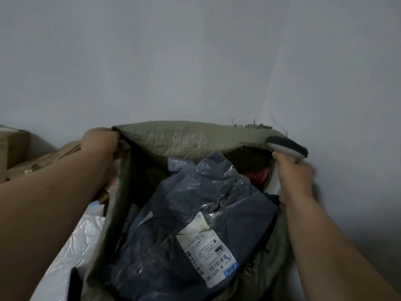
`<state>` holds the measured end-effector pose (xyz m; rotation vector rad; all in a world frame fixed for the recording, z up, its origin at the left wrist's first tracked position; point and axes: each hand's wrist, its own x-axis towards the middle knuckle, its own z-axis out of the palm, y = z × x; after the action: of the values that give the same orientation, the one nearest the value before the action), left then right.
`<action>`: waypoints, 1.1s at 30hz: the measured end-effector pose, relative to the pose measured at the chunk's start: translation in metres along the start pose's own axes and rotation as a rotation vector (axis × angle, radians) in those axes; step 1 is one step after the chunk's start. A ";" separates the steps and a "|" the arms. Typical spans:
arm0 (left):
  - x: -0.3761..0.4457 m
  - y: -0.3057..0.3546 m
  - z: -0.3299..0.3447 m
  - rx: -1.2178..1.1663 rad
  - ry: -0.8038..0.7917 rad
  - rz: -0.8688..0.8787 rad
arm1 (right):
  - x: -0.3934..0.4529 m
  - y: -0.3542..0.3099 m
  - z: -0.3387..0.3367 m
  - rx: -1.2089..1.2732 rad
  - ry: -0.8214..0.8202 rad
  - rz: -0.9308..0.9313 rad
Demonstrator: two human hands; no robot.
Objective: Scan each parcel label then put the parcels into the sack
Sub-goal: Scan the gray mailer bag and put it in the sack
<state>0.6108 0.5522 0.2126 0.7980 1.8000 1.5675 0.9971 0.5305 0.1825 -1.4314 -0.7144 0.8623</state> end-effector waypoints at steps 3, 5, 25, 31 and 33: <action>-0.032 -0.024 0.007 0.136 -0.063 0.189 | -0.002 0.014 -0.001 -0.008 0.038 0.012; -0.076 -0.046 0.016 0.366 -0.180 0.632 | -0.005 0.018 0.002 -0.004 0.043 0.025; -0.067 -0.171 0.168 1.559 -0.723 0.453 | 0.021 0.019 0.008 -0.104 -0.086 -0.212; -0.049 -0.173 0.178 1.589 -0.625 0.531 | 0.040 0.072 0.025 -0.338 -0.179 -0.083; -0.043 -0.159 0.170 1.618 -0.596 0.550 | 0.045 0.077 0.026 -0.393 -0.181 -0.093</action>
<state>0.7621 0.6058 0.0392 2.2400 2.1368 -0.3652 0.9929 0.5782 0.1033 -1.6631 -1.1264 0.8141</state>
